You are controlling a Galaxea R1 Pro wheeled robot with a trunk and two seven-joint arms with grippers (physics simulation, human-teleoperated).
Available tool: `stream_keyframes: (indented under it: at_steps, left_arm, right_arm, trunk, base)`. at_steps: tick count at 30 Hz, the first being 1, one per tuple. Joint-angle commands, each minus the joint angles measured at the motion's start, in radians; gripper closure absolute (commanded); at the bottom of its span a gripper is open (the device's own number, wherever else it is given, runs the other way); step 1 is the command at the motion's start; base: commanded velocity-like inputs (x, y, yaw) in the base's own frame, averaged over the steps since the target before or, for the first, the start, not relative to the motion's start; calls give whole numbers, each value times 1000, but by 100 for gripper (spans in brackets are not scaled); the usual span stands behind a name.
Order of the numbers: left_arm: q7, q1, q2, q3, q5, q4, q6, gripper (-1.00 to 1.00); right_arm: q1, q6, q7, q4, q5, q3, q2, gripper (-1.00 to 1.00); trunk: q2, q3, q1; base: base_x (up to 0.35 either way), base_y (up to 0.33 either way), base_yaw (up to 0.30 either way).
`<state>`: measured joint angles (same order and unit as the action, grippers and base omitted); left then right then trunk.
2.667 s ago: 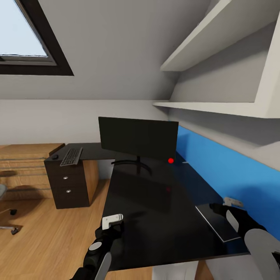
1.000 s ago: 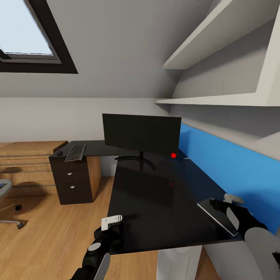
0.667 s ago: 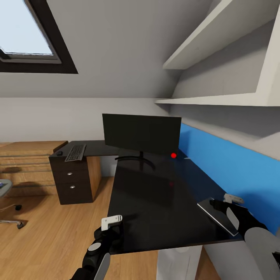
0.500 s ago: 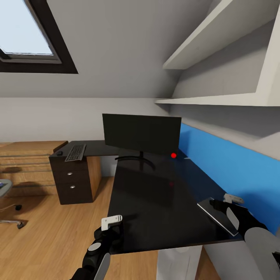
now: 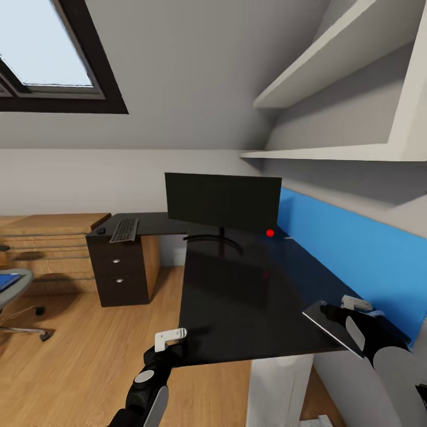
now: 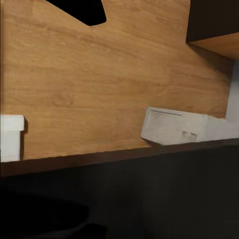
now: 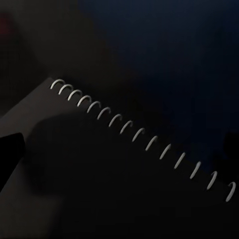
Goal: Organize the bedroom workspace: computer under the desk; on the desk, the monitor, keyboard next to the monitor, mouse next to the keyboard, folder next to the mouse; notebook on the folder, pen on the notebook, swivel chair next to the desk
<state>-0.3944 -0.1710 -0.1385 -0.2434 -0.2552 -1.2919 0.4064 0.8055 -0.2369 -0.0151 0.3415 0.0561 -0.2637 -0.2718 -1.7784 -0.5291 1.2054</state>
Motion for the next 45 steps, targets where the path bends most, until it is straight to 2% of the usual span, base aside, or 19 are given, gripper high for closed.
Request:
stream_keyframes:
  at_steps: [1,17,45]
  left_arm:
    - [-9,-1,0,-2,-11,-1,2,-100]
    - [-9,-1,0,-2,-10,6,2,-100]
    - [-8,-1,0,-2,-11,6,2,-100]
  right_arm:
    - [0,-5,-2,-40,6,-3,0,-100]
    - [-1,-5,-2,-40,5,-3,0,-100]
    - [0,-4,-3,-39,5,-2,0,-100]
  trunk:
    - [-1,-1,0]
    - [-1,-1,0]
    - [-1,-1,0]
  base:
    - [-133,108,0]
    - [-111,88,0]
    - [4,10,0]
